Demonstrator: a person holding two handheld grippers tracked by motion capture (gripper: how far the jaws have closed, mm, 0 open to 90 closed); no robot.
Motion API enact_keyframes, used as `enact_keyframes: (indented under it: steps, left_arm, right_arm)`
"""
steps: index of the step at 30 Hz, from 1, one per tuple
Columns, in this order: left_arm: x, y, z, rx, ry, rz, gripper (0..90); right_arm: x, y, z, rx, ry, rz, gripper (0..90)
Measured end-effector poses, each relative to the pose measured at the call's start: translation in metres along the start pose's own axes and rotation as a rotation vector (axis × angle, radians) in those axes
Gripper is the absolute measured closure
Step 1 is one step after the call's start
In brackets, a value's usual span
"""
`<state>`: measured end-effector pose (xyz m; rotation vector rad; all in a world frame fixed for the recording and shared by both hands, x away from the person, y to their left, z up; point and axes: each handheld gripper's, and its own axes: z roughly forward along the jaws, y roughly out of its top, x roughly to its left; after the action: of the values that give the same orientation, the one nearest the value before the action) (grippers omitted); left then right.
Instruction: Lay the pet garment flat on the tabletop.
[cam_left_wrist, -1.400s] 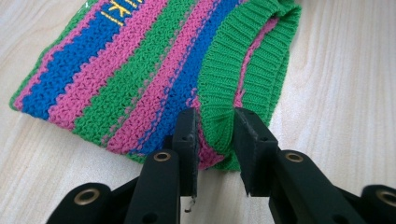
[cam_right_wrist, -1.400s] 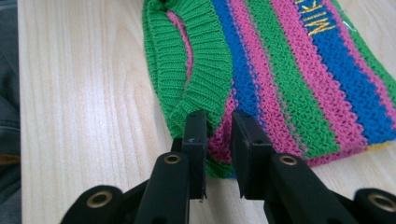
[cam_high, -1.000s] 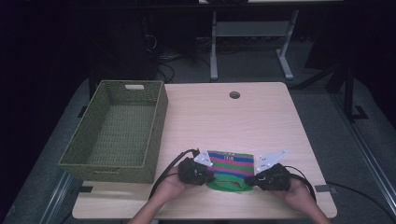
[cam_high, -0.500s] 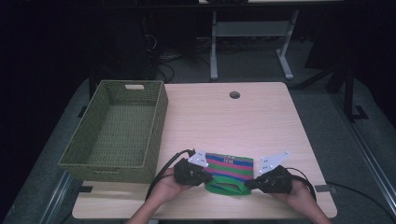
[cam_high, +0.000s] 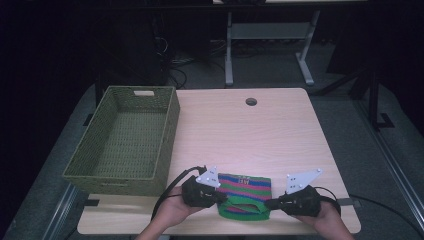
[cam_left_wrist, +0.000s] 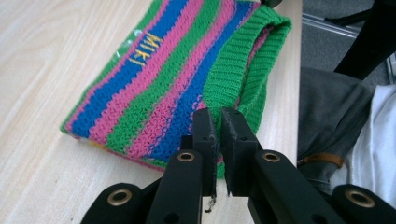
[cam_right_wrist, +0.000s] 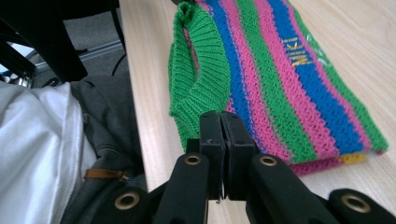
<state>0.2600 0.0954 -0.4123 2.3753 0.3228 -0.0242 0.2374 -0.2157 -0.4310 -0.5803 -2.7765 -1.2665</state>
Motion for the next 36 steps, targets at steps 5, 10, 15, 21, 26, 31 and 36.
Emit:
enact_keyframes:
  steps: [5,10,15,21,26,31,36]
  left_arm:
    - [-0.002,0.006,-0.008,-0.019,0.003,-0.003,84.7]
    - [0.001,0.012,-0.017,-0.047,0.019,-0.012,84.8]
    - [0.006,0.019,-0.022,-0.052,0.03,-0.013,84.9]
    - [0.019,0.029,-0.026,-0.073,0.05,-0.041,84.9]
    - [0.034,0.034,-0.027,-0.1,0.053,-0.083,85.1]
    - [0.044,0.04,-0.025,-0.099,0.065,-0.099,85.1]
    - [0.05,0.044,-0.022,-0.093,0.076,-0.099,85.4]
  right_arm:
    - [0.003,0.009,-0.009,-0.009,-0.014,-0.011,87.8]
    - [0.006,0.02,-0.019,-0.027,-0.034,-0.028,87.9]
    - [0.002,0.03,-0.025,-0.037,-0.051,-0.03,87.9]
    - [-0.012,0.045,-0.033,-0.044,-0.059,-0.025,87.9]
    - [-0.024,0.053,-0.037,-0.046,-0.067,-0.013,87.9]
    - [-0.035,0.058,-0.037,-0.039,-0.067,-0.001,87.9]
    - [-0.045,0.061,-0.036,-0.03,-0.078,0.013,88.1]
